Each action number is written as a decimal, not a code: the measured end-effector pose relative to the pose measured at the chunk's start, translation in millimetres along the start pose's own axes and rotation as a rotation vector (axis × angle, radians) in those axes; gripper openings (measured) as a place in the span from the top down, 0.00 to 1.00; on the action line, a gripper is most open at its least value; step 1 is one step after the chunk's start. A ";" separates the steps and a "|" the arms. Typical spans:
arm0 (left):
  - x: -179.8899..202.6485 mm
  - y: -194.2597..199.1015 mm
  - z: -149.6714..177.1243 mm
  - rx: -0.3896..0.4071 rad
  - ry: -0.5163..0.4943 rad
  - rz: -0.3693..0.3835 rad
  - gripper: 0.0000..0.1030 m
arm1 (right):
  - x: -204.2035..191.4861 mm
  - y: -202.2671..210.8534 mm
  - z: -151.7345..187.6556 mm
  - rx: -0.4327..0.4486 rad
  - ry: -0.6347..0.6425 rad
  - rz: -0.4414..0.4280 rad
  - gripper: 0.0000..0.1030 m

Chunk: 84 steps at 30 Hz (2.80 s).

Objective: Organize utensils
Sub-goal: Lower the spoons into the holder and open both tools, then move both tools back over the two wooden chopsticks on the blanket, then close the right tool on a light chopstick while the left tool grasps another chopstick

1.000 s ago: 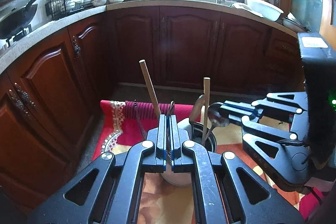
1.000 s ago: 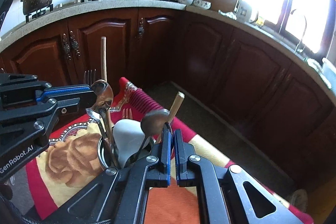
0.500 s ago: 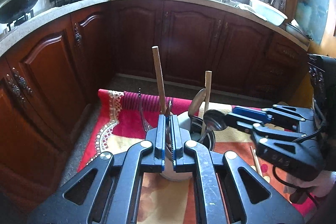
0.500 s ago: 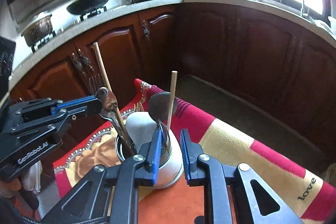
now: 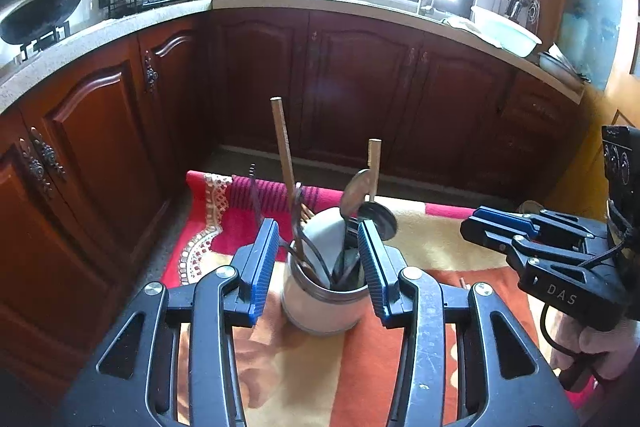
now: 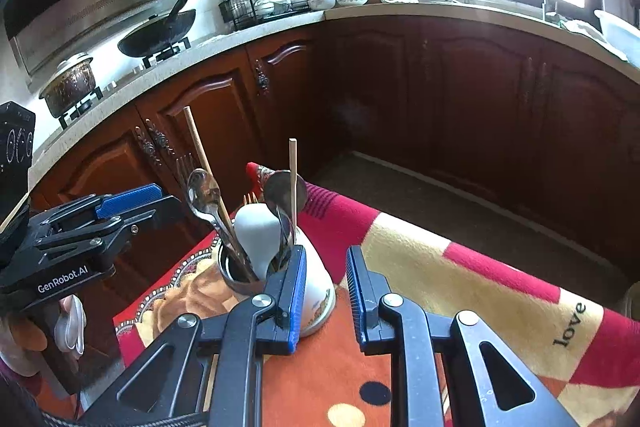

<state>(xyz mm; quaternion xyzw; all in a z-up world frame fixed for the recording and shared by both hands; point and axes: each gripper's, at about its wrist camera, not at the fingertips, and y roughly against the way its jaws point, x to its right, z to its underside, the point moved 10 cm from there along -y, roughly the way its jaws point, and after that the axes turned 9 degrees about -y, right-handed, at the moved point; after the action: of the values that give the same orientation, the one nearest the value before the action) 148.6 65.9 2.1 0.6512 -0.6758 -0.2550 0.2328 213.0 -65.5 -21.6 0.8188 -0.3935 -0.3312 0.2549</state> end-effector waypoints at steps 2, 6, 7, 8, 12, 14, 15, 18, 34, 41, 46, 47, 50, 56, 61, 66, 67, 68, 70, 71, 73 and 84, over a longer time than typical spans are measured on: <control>2.0 1.5 0.4 0.001 0.000 0.001 0.60 | 2.3 5.9 3.1 0.004 -0.005 0.003 0.82; 15.1 8.3 1.8 0.007 -0.004 0.011 0.59 | 8.8 15.2 11.5 0.000 -0.008 0.021 0.82; 18.8 9.6 2.0 0.007 -0.006 0.014 0.58 | 10.2 17.5 13.5 -0.001 -0.008 0.024 0.82; 23.8 11.5 2.2 0.008 -0.010 0.021 0.58 | 12.8 21.4 16.5 -0.001 -0.010 0.027 0.82; 41.2 15.8 3.5 0.010 -0.024 0.039 0.57 | 25.3 32.4 23.8 -0.001 -0.021 0.046 0.82; 51.1 16.4 4.6 0.007 -0.031 0.051 0.57 | 36.5 39.4 29.7 -0.003 -0.031 0.063 0.82; 57.1 16.1 5.8 0.004 -0.035 0.059 0.56 | 40.6 41.7 32.7 -0.004 -0.036 0.069 0.82; 71.1 13.3 10.4 -0.012 -0.033 0.085 0.54 | 65.1 50.0 44.5 -0.012 -0.057 0.103 0.81; 128.4 -34.1 66.9 -0.185 -0.007 0.215 0.52 | 162.0 -4.8 135.9 -0.227 -0.254 0.151 0.82; 116.9 -44.8 75.3 -0.213 0.013 0.211 0.52 | 161.2 -41.3 147.3 -0.278 -0.191 0.222 0.83; 111.1 -51.4 81.5 -0.230 0.033 0.216 0.52 | 154.3 -46.2 146.0 -0.296 -0.154 0.248 0.83; 111.4 -52.5 83.1 -0.234 0.036 0.218 0.52 | 152.0 -48.0 147.7 -0.308 -0.144 0.251 0.83; 114.5 -53.9 83.9 -0.242 0.032 0.224 0.52 | 147.1 -51.4 147.2 -0.307 -0.101 0.290 0.86; 124.6 -54.3 80.9 -0.241 0.017 0.254 0.52 | 150.8 -37.3 147.2 -0.294 -0.117 0.265 0.95; 151.5 -72.6 83.0 -0.287 0.036 0.322 0.52 | 178.0 -16.9 153.2 -0.298 -0.199 0.281 0.96; 184.2 -103.1 85.6 -0.365 0.077 0.388 0.53 | 188.0 -13.6 156.5 -0.321 -0.285 0.217 0.95; 189.2 -109.6 85.5 -0.375 0.083 0.395 0.53 | 189.3 -11.9 154.4 -0.312 -0.294 0.207 0.95; 194.2 -117.1 85.6 -0.388 0.081 0.397 0.53 | 190.0 -9.3 152.1 -0.302 -0.300 0.200 0.95; 200.6 -129.2 85.3 -0.406 0.074 0.382 0.53 | 193.9 -7.7 149.6 -0.290 -0.310 0.185 0.94; 202.3 -134.7 85.6 -0.411 0.070 0.375 0.53 | 195.6 -4.5 149.7 -0.287 -0.311 0.180 0.94; 208.5 -147.7 86.0 -0.426 0.053 0.363 0.53 | 197.8 -5.6 147.9 -0.286 -0.304 0.183 0.93; 220.6 -184.5 103.6 -0.473 -0.025 0.307 0.93 | 200.5 -27.3 144.8 -0.275 -0.266 0.188 0.93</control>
<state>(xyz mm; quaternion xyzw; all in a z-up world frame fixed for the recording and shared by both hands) 212.4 -154.2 -200.2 0.4656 -0.6909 -0.3754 0.4061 212.8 -235.9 -202.8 0.6852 -0.4495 -0.4616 0.3398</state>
